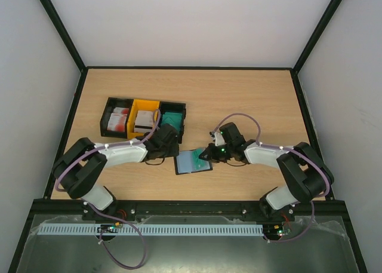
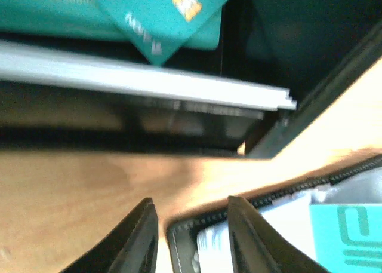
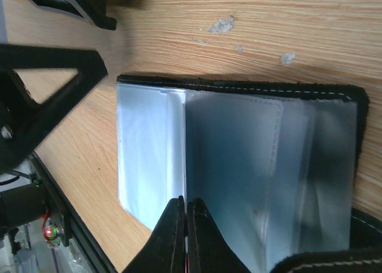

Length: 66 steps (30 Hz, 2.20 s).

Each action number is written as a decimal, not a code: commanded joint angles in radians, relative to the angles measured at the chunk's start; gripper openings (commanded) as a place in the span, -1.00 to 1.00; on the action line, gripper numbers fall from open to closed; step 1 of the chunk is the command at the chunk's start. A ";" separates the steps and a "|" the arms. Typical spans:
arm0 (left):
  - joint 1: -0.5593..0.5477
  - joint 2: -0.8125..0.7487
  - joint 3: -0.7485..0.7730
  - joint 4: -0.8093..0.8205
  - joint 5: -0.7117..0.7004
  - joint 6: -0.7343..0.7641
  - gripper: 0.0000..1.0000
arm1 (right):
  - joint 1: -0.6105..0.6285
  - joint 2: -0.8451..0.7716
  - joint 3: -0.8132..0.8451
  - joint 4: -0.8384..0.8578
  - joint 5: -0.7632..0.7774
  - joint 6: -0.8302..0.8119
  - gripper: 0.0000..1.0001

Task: Put the credit cards into the card holder
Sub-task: Insert the credit card into the card holder.

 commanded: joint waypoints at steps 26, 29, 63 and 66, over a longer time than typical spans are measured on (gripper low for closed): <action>-0.119 -0.097 -0.178 0.053 0.074 -0.167 -0.39 | -0.003 0.072 -0.103 0.301 -0.082 0.160 -0.96; -0.118 -0.092 -0.179 0.051 0.068 -0.169 -0.43 | -0.002 0.088 -0.107 0.320 -0.078 0.159 -0.96; -0.121 -0.066 -0.191 0.054 0.042 -0.180 -0.53 | 0.088 0.173 -0.123 0.289 0.003 0.189 -0.96; -0.121 -0.070 -0.196 0.057 0.042 -0.183 -0.54 | 0.128 0.202 -0.100 0.352 0.010 0.223 -0.96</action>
